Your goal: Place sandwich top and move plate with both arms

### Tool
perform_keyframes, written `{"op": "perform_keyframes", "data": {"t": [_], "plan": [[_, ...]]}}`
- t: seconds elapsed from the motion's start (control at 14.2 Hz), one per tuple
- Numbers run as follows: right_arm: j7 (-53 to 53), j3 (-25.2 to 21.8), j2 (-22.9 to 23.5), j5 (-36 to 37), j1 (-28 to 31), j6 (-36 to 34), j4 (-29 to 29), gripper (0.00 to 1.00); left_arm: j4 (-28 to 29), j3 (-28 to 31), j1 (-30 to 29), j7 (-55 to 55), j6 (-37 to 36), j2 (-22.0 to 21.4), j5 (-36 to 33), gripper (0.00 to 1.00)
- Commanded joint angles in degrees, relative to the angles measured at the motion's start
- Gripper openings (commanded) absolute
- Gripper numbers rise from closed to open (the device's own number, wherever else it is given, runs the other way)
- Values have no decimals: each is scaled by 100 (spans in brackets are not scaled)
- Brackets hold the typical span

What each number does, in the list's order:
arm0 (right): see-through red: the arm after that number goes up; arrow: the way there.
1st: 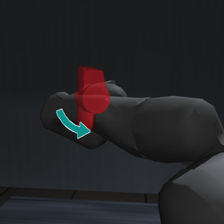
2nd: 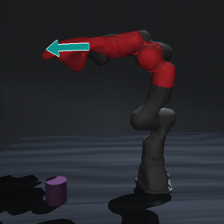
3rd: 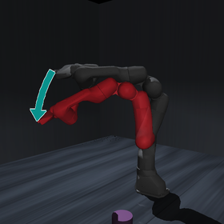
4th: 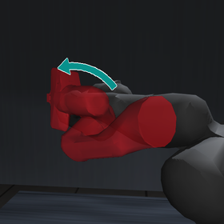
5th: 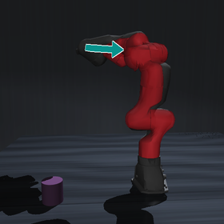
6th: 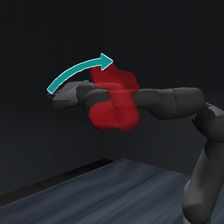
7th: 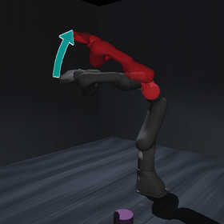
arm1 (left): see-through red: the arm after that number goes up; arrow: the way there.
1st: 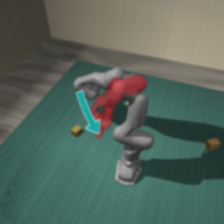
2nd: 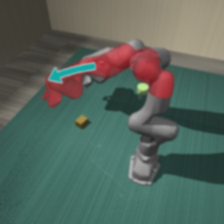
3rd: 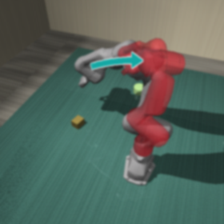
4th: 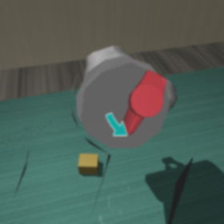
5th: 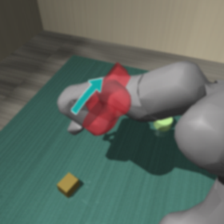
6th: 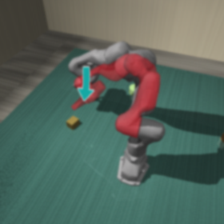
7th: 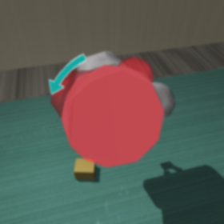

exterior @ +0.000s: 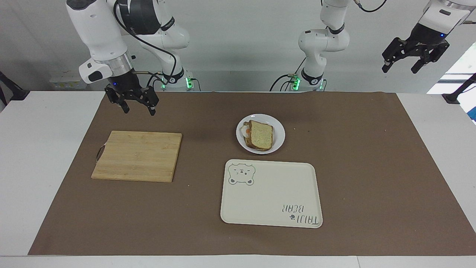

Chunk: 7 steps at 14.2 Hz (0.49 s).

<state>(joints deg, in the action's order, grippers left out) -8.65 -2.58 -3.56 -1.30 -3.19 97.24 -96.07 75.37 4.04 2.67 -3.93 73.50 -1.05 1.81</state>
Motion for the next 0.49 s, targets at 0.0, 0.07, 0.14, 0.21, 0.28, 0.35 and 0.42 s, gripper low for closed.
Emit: {"op": "perform_keyframes", "data": {"t": [0.0, 0.07, 0.14, 0.21, 0.28, 0.35, 0.42], "plan": [[433, -58, 30, 121, 73, -528, 526, 100, -58, -9, 23, 155, -99, -44, 21, 100], [538, -58, 30, 260, 73, -739, 624, 100, -23, -9, 23, 121, -134, -70, 21, 100], [626, -76, 22, 436, 73, -828, 642, 100, 73, -9, 23, 103, -108, -132, 21, 100], [636, -145, -39, 472, 65, -812, 599, 100, 205, -9, 23, 68, -56, -202, 21, 100], [627, -181, -170, 420, 38, -803, 468, 100, 267, -26, 23, 68, -29, -237, 39, 100], [627, -181, -250, 394, 12, -820, 327, 100, 302, -44, 23, 68, -11, -238, 169, 100], [627, -181, -286, 376, 3, -812, 291, 100, 329, -44, 23, 76, -3, -273, 353, 100]]}}
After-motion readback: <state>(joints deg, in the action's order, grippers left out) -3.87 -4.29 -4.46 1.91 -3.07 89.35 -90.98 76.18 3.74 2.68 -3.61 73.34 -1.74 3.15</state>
